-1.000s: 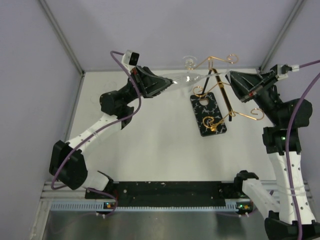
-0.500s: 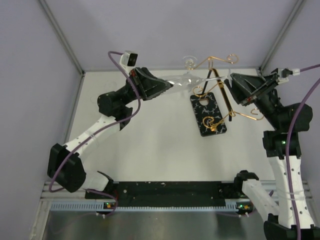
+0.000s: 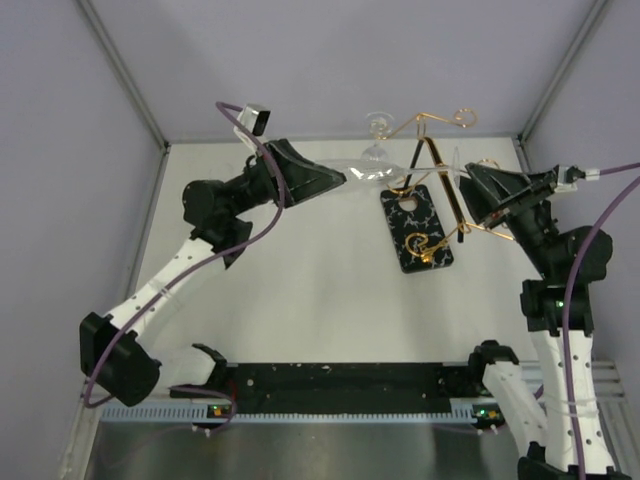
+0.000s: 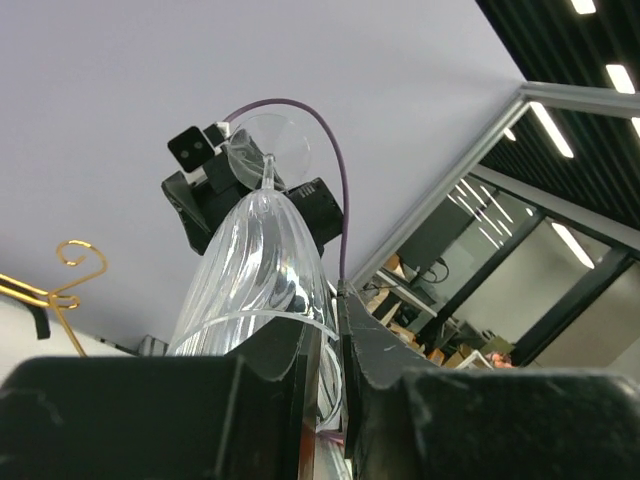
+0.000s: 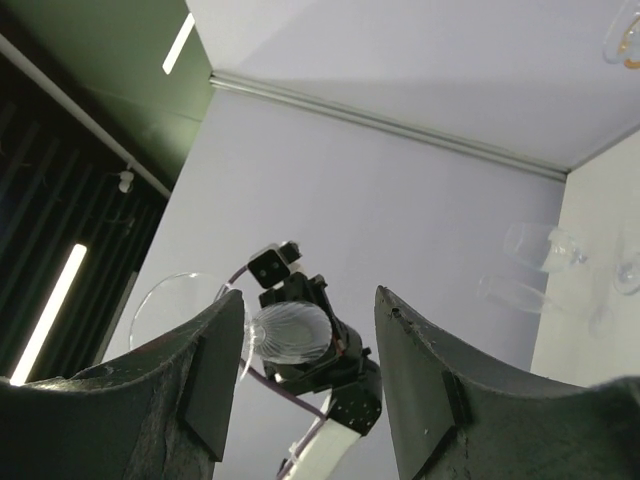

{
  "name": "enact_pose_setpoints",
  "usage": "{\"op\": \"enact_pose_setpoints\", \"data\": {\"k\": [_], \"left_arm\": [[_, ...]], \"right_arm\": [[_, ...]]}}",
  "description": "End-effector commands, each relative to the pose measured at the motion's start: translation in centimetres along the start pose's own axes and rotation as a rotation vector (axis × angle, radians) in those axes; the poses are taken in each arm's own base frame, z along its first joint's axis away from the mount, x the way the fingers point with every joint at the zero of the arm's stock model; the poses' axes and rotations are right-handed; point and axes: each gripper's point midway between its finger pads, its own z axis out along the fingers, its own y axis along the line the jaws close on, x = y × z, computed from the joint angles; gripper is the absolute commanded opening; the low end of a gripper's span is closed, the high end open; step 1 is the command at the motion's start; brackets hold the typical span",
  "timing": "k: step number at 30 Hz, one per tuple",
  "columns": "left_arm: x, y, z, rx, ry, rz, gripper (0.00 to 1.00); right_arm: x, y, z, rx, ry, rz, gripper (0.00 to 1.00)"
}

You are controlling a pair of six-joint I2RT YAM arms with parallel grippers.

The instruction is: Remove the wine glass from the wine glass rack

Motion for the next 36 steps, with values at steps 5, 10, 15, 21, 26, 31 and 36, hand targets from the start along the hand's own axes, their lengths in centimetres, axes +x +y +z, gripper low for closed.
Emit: {"op": "enact_pose_setpoints", "data": {"k": [5,10,15,21,26,31,36], "left_arm": [[-2.2,1.5,-1.0,-0.284,-0.006,0.221,0.0],[-4.0,3.1,-3.1,-0.491,-0.056,0.313,0.0],[-5.9,4.2,-5.8,-0.719,-0.119,0.389,0.0],[-7.4,6.6,-9.0,-0.956,-0.142,0.449,0.0],[-7.6,10.2,-11.9,-1.145,-0.12,0.457,0.0],[-7.5,13.3,-13.7,-1.273,-0.078,0.447,0.0],[-7.8,16.2,-16.1,-1.429,-0.047,0.44,0.02]], "right_arm": [[-0.1,-0.2,-0.2,-0.012,-0.007,-0.057,0.55],[0.0,-0.7,-0.2,-0.003,0.003,-0.081,0.55],[0.1,-1.0,-0.1,0.004,0.017,-0.097,0.55],[0.2,-1.5,0.1,0.015,0.028,-0.104,0.55],[0.3,-2.1,0.2,0.025,0.045,-0.102,0.55],[0.5,-2.6,0.3,0.033,0.063,-0.102,0.55],[0.6,-3.2,0.3,0.039,0.07,-0.098,0.55]]}}
